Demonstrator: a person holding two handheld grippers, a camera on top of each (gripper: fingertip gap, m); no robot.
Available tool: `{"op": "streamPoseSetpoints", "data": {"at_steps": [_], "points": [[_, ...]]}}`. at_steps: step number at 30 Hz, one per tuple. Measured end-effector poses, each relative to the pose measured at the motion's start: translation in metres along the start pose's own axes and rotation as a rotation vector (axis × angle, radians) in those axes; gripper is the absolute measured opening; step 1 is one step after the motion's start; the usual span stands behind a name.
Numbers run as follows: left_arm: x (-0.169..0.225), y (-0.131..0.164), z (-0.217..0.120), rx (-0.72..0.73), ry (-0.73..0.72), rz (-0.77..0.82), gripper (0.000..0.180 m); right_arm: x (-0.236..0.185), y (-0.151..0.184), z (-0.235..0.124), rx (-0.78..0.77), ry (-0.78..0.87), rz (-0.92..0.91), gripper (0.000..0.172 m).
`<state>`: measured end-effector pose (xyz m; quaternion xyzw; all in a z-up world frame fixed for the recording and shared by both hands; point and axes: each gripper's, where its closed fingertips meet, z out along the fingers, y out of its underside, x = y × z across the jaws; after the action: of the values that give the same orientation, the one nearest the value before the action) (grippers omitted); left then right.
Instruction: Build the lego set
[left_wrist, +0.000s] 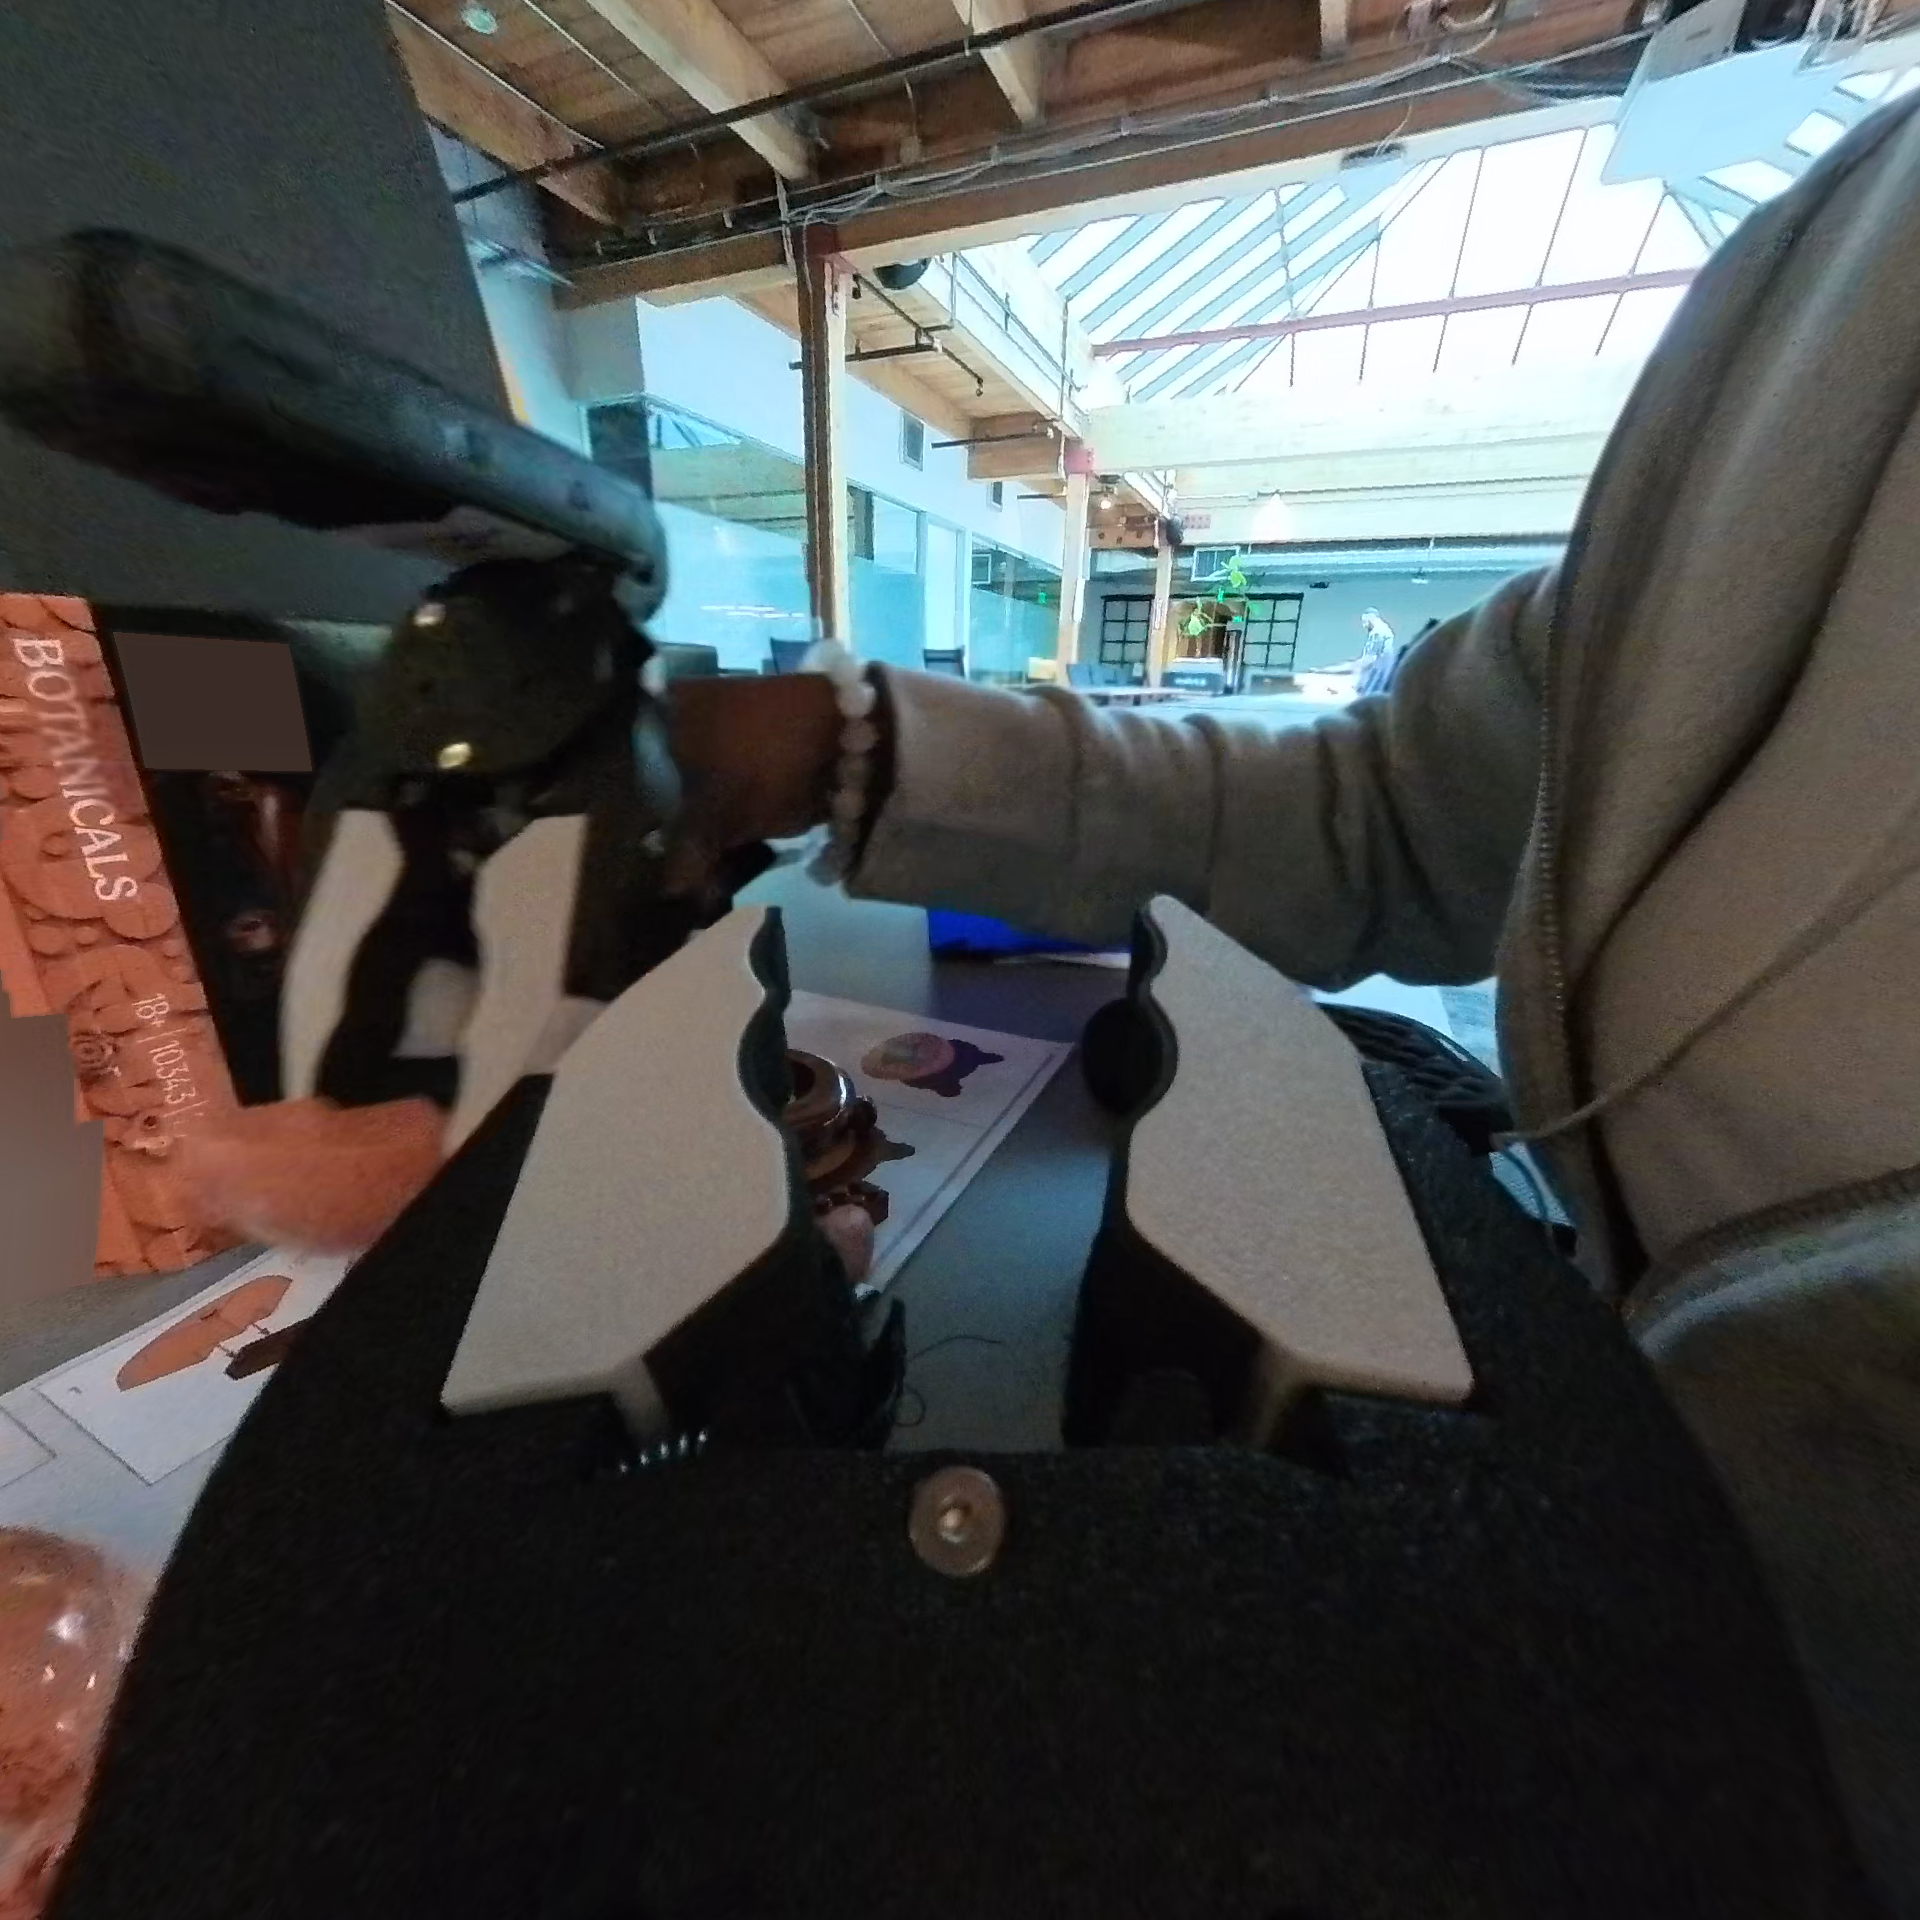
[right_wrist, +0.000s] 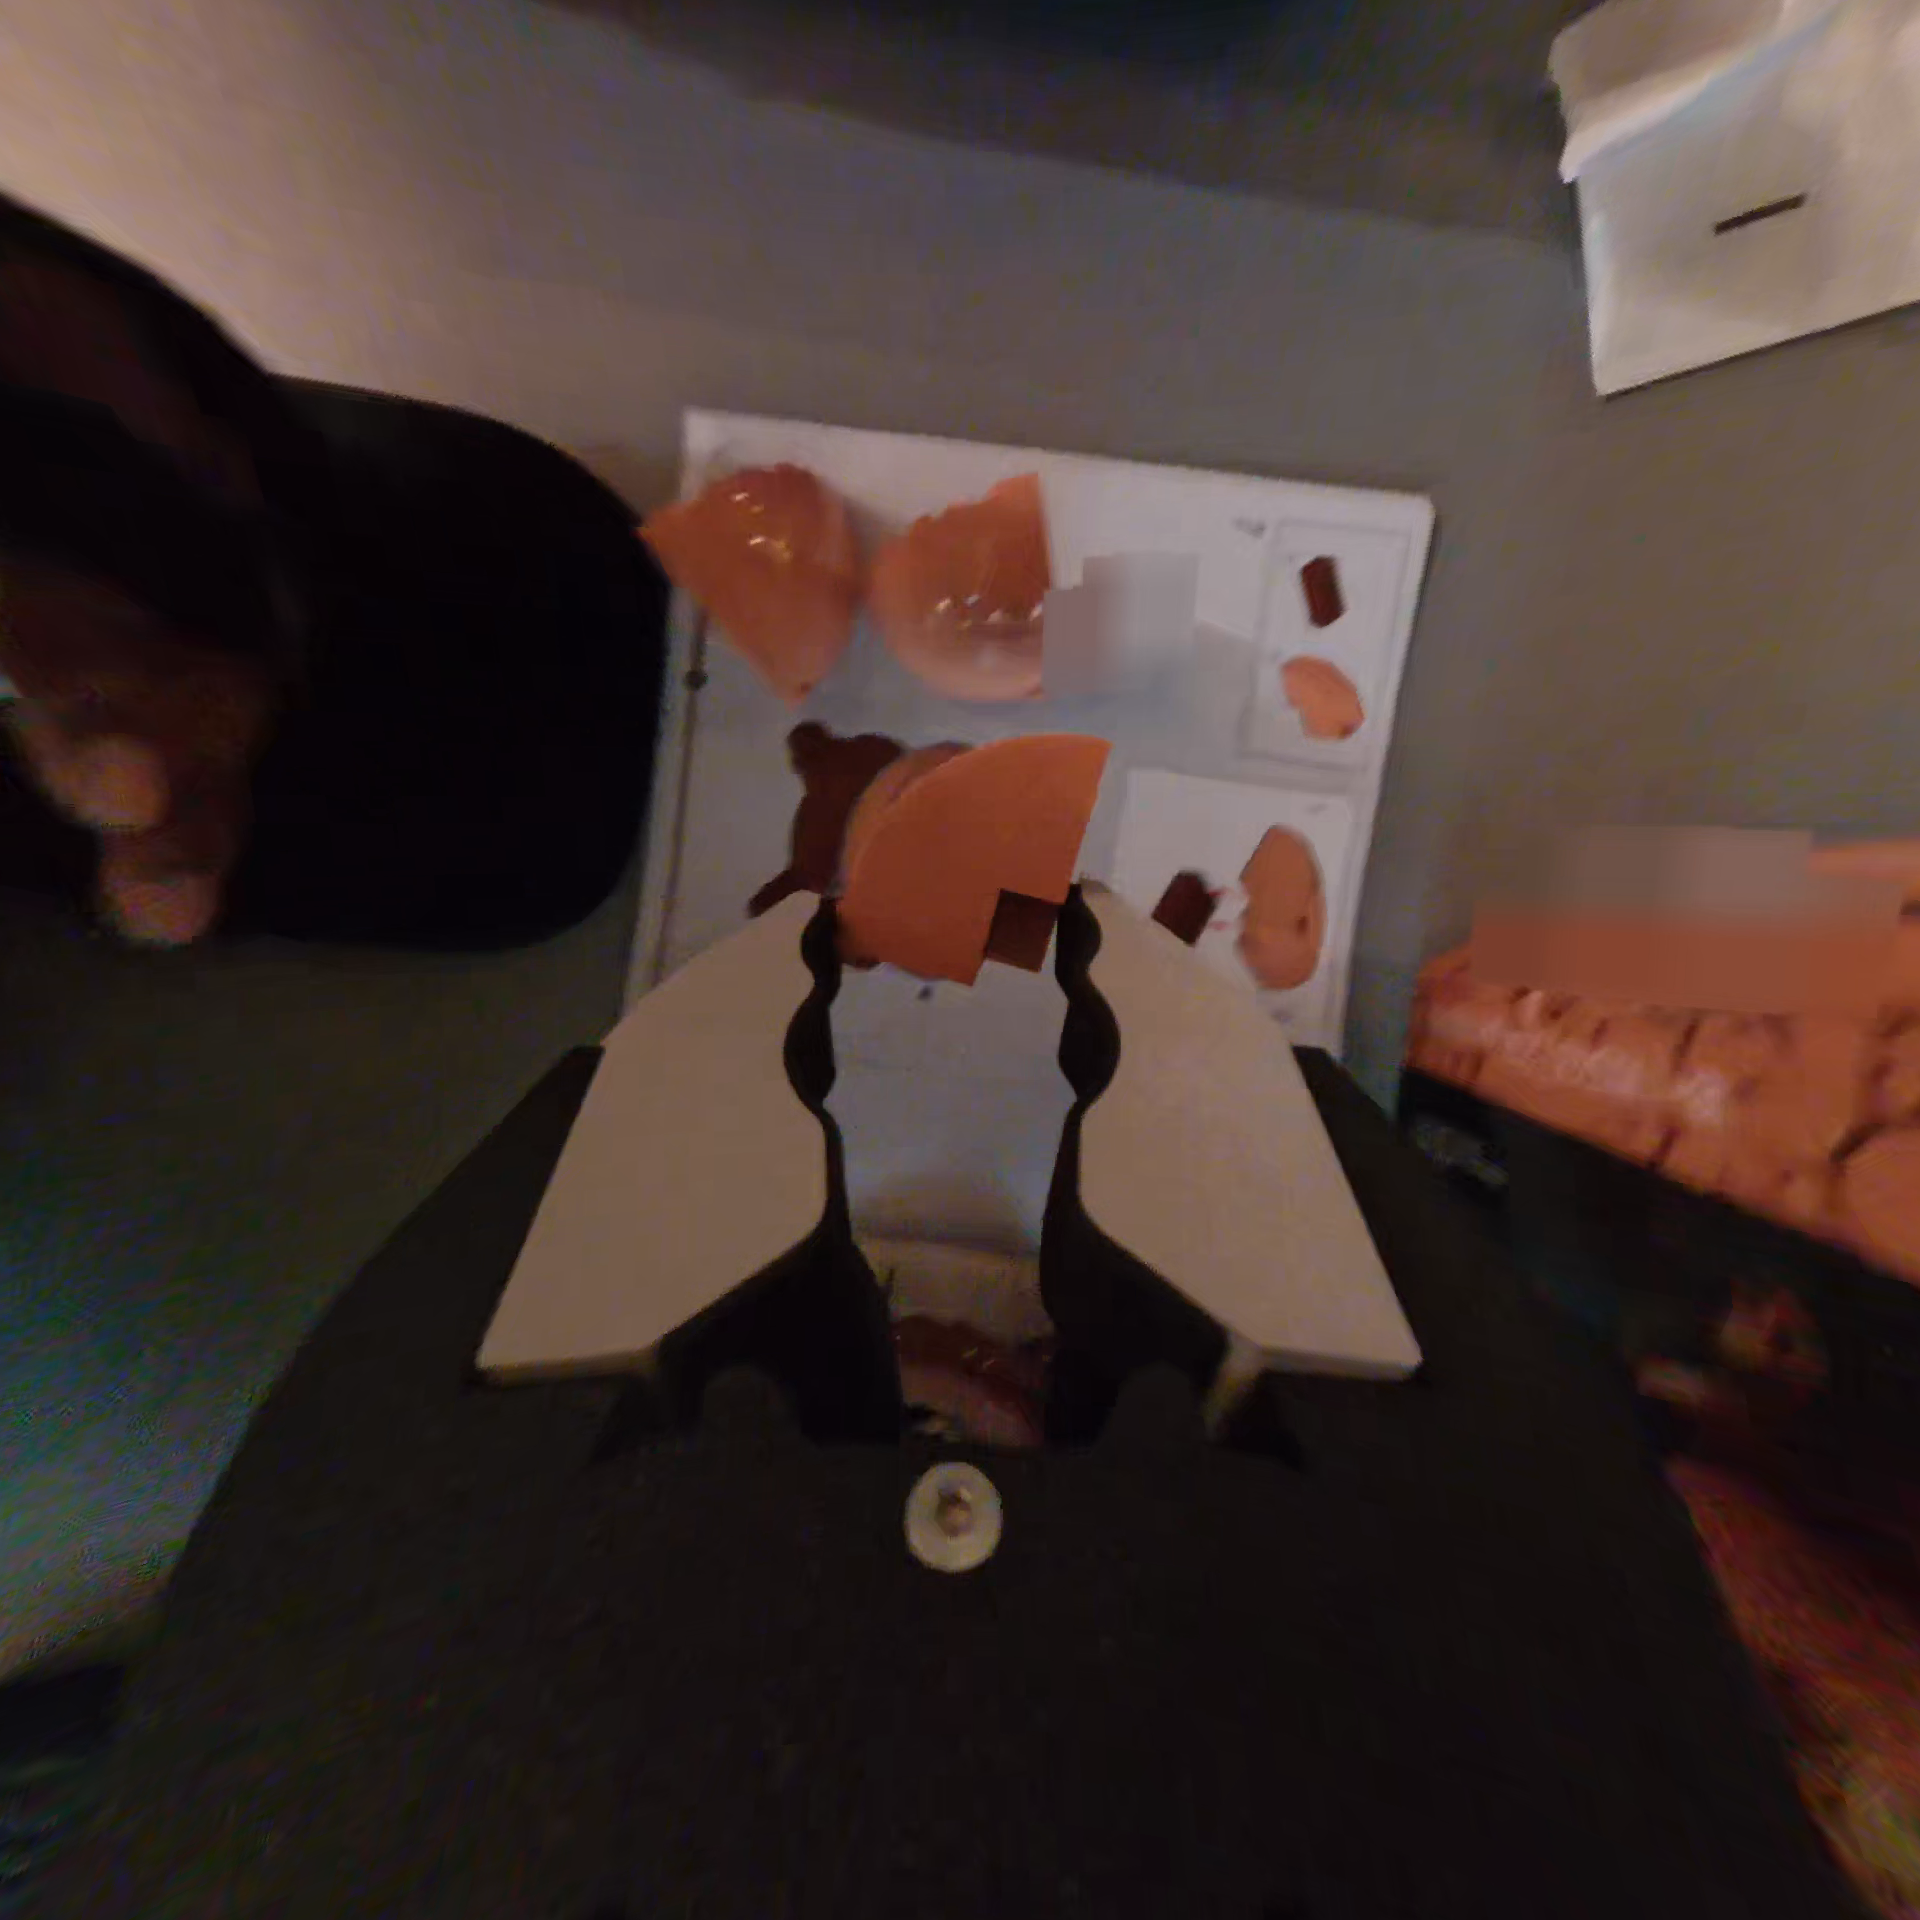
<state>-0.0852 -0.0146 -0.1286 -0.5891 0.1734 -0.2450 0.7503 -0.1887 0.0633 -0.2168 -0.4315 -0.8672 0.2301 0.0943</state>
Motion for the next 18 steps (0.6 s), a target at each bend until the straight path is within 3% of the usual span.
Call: {"op": "streamPoseSetpoints", "data": {"at_steps": [5,10,15,18], "points": [[-0.001,-0.001,-0.001,0.007,0.007,-0.014,0.063,0.035,-0.032,0.024,-0.174,-0.01,-0.239,0.039],[0.0,-0.001,0.0,0.007,0.011,-0.008,0.063,0.045,-0.051,0.046,-0.4,-0.178,-0.563,0.039],[-0.002,-0.002,-0.001,0.018,0.011,-0.025,0.063,0.044,-0.049,0.065,-0.625,-0.247,-0.608,0.039],[-0.003,-0.003,-0.002,0.024,0.016,-0.031,0.063,0.042,-0.045,0.071,-0.666,-0.264,-0.585,0.042]]}}
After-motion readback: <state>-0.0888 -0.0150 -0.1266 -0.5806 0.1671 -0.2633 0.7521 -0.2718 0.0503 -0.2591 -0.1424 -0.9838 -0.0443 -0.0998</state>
